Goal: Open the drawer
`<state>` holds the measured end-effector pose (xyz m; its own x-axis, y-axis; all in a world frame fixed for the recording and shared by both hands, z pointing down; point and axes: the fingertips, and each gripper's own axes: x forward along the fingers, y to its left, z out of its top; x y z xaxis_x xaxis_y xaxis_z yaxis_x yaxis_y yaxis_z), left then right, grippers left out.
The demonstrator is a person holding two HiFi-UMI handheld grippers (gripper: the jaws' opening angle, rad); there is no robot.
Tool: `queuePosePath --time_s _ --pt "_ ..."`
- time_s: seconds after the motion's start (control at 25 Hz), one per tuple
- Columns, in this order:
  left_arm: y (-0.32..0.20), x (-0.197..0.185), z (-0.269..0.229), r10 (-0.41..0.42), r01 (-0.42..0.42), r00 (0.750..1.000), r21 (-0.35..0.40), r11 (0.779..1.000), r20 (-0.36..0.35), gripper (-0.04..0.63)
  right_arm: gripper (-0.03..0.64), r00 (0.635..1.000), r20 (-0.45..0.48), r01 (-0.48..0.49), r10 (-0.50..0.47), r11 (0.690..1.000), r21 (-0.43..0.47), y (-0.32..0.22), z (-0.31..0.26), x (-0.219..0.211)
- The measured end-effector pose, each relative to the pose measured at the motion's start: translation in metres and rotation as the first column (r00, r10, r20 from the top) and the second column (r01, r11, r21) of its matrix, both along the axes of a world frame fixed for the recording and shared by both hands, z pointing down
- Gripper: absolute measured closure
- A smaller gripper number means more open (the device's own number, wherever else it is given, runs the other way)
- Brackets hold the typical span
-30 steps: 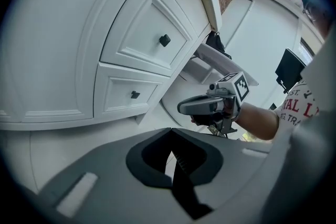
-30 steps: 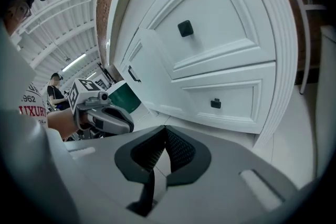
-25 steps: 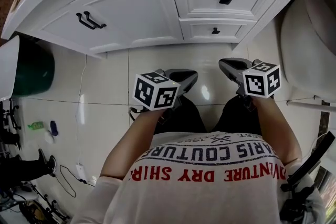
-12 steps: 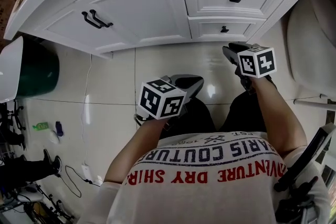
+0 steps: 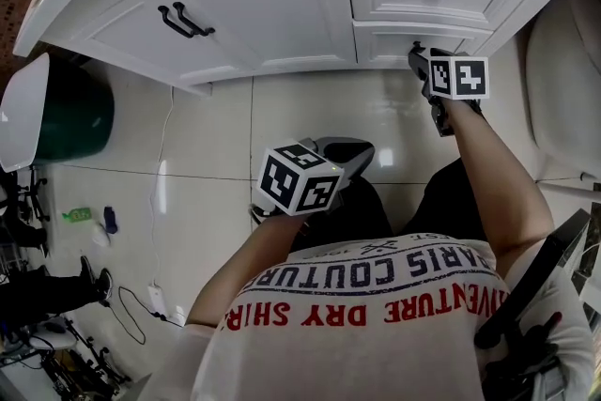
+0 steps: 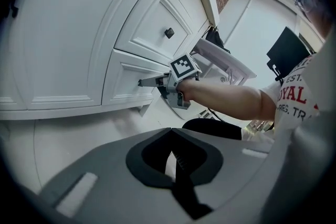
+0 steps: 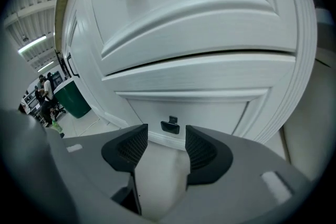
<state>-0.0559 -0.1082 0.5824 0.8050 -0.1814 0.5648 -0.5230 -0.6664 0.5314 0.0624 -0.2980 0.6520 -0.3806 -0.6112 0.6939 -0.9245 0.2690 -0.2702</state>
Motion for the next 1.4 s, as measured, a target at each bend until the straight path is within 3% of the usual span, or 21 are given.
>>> queuePosePath --time_s 0.28,0.36,0.88,1.12,1.4 --pt "0.001 -0.003 0.003 -0.001 0.001 1.000 -0.008 1.000 0.009 0.598 0.450 0.996 0.023 -0.082 0.082 0.996 -0.026 -0.018 0.005 0.001" --pt "0.002 -0.003 0.005 -0.002 0.002 1.000 -0.013 1.000 0.010 0.598 0.480 0.997 0.019 -0.079 0.080 0.996 -0.037 -0.020 0.009 0.000" --pt "0.000 0.010 0.002 0.016 -0.016 1.000 -0.006 1.000 0.013 0.598 0.488 0.999 0.036 -0.015 0.016 0.999 -0.039 -0.018 0.010 -0.002" --pt "0.002 0.006 0.005 0.012 -0.013 1.000 0.008 1.000 0.023 0.598 0.489 0.999 0.024 -0.024 0.025 0.998 -0.051 0.006 0.011 -0.004" --pt "0.000 0.020 -0.008 0.021 -0.020 0.999 0.025 0.999 -0.024 0.598 0.489 1.000 0.020 0.023 -0.022 0.997 -0.079 0.067 0.010 -0.008"
